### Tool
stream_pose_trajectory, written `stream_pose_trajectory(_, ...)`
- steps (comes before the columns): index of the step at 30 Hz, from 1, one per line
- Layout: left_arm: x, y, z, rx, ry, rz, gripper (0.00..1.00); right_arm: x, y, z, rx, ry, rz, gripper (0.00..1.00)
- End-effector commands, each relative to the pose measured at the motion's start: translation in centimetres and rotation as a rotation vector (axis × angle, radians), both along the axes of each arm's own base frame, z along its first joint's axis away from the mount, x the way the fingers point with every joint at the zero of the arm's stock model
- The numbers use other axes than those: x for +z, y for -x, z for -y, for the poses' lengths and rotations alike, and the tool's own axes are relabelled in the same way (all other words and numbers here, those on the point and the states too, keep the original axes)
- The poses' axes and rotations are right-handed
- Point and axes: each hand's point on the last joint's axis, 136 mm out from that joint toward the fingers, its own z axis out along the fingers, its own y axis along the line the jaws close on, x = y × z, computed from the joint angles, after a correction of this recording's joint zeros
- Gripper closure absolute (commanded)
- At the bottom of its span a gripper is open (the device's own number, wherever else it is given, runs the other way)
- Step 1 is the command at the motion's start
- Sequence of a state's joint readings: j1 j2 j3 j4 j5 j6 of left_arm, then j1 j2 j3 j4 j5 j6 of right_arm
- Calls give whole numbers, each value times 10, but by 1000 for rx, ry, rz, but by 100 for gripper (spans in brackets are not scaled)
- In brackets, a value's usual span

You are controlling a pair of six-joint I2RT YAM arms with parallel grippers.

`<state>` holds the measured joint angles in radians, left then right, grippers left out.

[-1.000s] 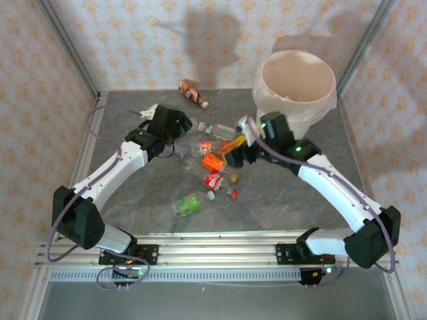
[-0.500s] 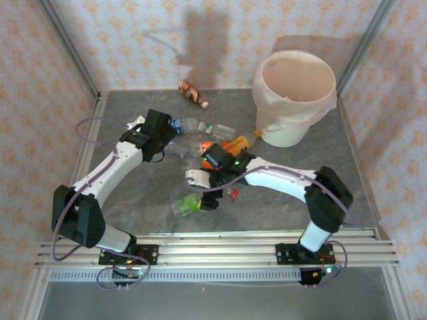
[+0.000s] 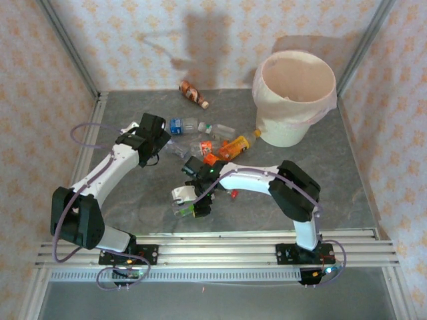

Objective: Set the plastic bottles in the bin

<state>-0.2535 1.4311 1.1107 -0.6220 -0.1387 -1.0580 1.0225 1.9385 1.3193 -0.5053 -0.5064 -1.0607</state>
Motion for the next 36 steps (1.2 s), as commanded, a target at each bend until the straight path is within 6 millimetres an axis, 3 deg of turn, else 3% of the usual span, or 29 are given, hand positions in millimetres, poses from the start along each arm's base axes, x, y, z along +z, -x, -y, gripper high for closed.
stream_pose_trajectory(1, 1, 6, -6, 32, 0, -6, 0, 4, -2, -10, -7, -29, 6, 23)
stream_pose_trajectory(3, -1, 5, -5, 28, 0, -12, 0, 12, -8, -17, -45, -67, 17, 33)
stream_pose_trajectory(9, -3, 1, -2, 28, 19, -12, 0, 34, -15, -28, -74, -153, 56, 41)
stream_pose_trajectory(13, -1, 1, -1, 23, 18, -11, 0, 68, -26, -28, -142, -225, 89, 47)
stream_pose_trajectory(16, -1, 1, -1, 23, 16, -9, 0, 106, -38, -18, -215, -317, 114, 48)
stream_pose_trajectory(20, -2, 0, 0, 21, 22, -6, 0, 162, -59, 6, -346, -432, 83, 59)
stream_pose_trajectory(24, -4, -2, 2, 13, 32, -6, 0, 198, -79, 35, -445, -509, 135, 60)
stream_pose_trajectory(31, -3, -6, 8, -11, 53, 13, 0, 233, -117, 99, -657, -579, 182, 60)
stream_pose_trajectory(36, 2, -17, 18, -65, 85, 66, 0, 257, -133, 143, -768, -620, 276, 62)
